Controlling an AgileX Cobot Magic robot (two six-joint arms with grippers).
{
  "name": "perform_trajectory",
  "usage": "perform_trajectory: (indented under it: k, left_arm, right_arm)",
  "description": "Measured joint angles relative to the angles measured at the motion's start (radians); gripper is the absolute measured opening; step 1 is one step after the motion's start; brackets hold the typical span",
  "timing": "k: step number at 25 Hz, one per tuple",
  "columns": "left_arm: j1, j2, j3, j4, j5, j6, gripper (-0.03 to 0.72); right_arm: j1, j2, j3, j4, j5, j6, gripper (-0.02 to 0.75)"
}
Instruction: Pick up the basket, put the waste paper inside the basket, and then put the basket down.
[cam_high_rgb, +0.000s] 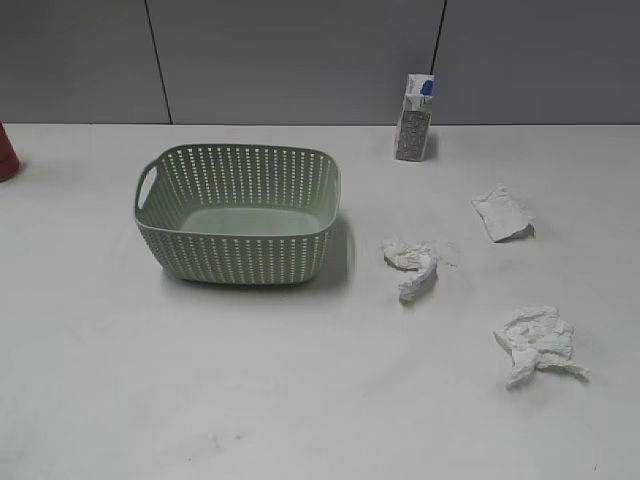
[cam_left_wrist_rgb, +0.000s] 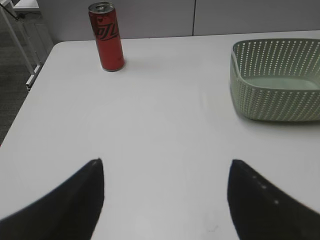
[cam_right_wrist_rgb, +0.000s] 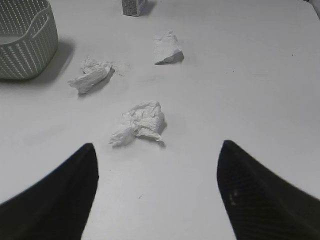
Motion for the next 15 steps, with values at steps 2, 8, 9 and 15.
perform_trajectory:
  k: [2,8,9,15]
  left_arm:
    - [0.000,0.000,0.000,0.000,0.000,0.000,0.584]
    - [0.000,0.000,0.000,0.000,0.000,0.000,0.584]
    - [0.000,0.000,0.000,0.000,0.000,0.000,0.584]
    - [0.000,0.030,-0.009,0.000,-0.024,0.000,0.584]
  right_arm:
    - [0.000,0.000,0.000,0.000,0.000,0.000,0.590]
    - [0.000,0.000,0.000,0.000,0.000,0.000,0.590]
    - [0.000,0.000,0.000,0.000,0.000,0.001,0.590]
    - [0.000,0.000,0.000,0.000,0.000,0.001,0.590]
